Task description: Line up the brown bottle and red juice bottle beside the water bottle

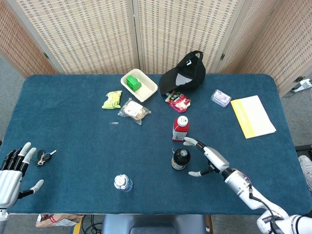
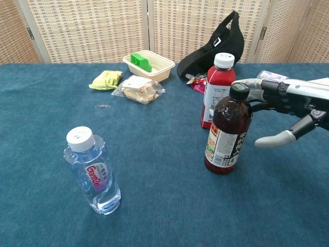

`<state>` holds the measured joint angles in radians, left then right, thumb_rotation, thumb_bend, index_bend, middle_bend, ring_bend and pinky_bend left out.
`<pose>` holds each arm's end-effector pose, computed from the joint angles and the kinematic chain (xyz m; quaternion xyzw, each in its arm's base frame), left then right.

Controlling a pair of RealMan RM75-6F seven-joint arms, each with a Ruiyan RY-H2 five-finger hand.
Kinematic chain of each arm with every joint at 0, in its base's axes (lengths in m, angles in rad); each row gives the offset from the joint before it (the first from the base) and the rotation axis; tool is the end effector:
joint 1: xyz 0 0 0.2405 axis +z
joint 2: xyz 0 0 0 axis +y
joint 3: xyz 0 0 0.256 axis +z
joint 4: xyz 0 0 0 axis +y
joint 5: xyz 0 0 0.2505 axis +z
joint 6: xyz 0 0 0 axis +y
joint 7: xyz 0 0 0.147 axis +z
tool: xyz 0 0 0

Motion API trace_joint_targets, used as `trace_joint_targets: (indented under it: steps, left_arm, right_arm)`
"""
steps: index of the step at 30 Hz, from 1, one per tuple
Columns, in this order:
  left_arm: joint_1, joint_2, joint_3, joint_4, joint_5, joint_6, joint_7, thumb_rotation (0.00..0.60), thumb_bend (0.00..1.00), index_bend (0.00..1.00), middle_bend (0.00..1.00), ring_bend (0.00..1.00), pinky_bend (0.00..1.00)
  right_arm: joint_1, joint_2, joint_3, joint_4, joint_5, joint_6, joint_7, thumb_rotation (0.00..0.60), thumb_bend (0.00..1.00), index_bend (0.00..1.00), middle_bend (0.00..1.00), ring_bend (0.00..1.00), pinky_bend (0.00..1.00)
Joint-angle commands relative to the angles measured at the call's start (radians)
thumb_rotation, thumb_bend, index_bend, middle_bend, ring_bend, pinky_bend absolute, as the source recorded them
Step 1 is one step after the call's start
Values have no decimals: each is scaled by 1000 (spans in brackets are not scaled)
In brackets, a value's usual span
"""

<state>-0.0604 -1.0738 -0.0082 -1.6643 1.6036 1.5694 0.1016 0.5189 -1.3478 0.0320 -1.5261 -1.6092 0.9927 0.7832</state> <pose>-0.3089 0.1679 0.1312 -0.6274 -0.3313 -0.3860 0.5895 -0.2218 -0.2805 -0.0192 0.5904 -0.6371 0.4648 0.1716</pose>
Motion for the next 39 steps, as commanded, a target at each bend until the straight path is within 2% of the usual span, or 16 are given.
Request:
trace_joint_targets:
  steps: [1,12,17,20,24,32,39]
  left_arm:
    - [2,3,-1,0,-4,0,-1,600,168,13,0,36,35]
    - [14,20,-5,-4,-12,14,-2,600,168,13,0,36,35]
    - [16,25,-6,-5,-17,14,-2,600,168,13,0,36,35]
    - [17,26,-6,-6,-15,15,-1,600,168,13,0,36,35]
    - [18,27,-8,-5,-18,15,-1,600,168,13,0,36,35]
    - [19,23,-9,2,-22,12,-6,600,168,13,0,36,35]
    - [19,21,-12,8,-24,10,-11,600,168,13,0,36,35]
  right_arm:
    - [23,-34,3,32,10,-18,21,600,77,81,161,42,109]
    - [65,-109,-3,110,21,-36,81,600,93,132,192,57,109]
    - [69,-140,-1,147,34,-28,108,600,166,216,239,92,109]
    - [73,-160,2,168,40,-23,121,600,242,284,277,122,111]
    - [80,-182,4,189,43,-20,135,600,269,339,309,150,122]
    - [84,-218,7,216,50,-1,146,600,340,448,396,245,193]
    - [78,-223,0,212,34,37,165,600,362,529,461,326,285]
